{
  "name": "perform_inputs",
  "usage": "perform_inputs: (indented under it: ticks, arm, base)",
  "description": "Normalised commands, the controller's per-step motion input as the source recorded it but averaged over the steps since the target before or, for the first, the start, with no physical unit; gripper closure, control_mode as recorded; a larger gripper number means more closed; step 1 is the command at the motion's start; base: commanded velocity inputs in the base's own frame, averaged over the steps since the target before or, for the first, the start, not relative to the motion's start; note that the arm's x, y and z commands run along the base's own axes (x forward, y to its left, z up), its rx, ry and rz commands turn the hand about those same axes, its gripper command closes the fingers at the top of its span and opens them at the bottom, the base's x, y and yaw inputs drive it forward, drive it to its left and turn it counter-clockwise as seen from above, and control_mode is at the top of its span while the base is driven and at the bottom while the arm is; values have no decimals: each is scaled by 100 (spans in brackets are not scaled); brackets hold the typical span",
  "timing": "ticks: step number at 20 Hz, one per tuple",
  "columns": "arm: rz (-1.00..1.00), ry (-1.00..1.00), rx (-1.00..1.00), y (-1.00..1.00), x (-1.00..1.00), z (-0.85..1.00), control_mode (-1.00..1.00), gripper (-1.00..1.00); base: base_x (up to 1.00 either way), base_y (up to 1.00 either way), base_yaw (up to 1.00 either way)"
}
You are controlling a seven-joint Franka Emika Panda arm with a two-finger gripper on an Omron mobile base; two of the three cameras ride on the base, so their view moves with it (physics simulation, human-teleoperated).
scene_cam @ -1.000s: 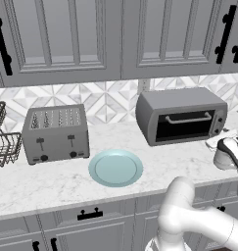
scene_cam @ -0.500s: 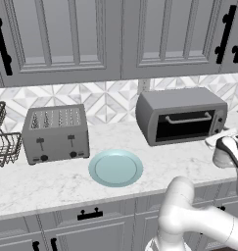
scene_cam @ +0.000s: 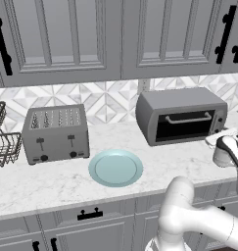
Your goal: Pick up the kebab skewer and baguette bread, and place them inside the toaster oven. Close the toaster oven door and start by setting the timer.
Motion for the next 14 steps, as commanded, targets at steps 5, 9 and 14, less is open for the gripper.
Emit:
perform_inputs:
  ticks: [5,9,14]
  arm:
    - [0,0,0,0,13,-39,-100,100]
    - [0,0,0,-1,10,-51,-100,100]
    - [0,0,-1,0,0,-31,-100,100]
  base:
    - [0,0,0]
    - [0,0,0]
    - [0,0,0]
